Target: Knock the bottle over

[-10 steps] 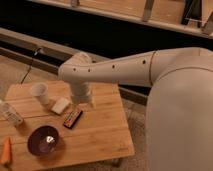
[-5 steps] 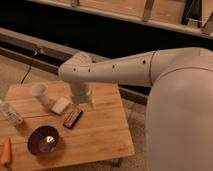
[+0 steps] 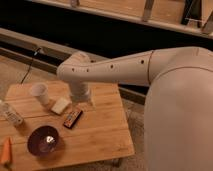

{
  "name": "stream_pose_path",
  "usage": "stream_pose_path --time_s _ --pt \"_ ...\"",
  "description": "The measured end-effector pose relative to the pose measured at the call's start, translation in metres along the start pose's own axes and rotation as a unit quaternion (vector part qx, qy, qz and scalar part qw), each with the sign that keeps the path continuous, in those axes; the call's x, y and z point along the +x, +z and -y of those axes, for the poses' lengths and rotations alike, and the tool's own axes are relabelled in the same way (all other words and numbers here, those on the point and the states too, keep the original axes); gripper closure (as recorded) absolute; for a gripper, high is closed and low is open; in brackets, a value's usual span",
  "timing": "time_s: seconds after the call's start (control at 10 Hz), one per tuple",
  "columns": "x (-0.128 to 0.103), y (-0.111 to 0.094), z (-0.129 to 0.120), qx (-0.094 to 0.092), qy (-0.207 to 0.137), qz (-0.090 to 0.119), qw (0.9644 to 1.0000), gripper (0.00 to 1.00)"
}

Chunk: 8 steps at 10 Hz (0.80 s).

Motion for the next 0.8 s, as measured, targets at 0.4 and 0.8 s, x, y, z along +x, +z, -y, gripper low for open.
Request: stream_pose_path --time_s 0.4,0.8 --pt "-0.007 0.0 -0.049 0.008 -0.083 0.009 0.9965 0.35" --pt "-0.013 0.007 -0.101 0.012 -0.161 0.005 0.9868 0.35"
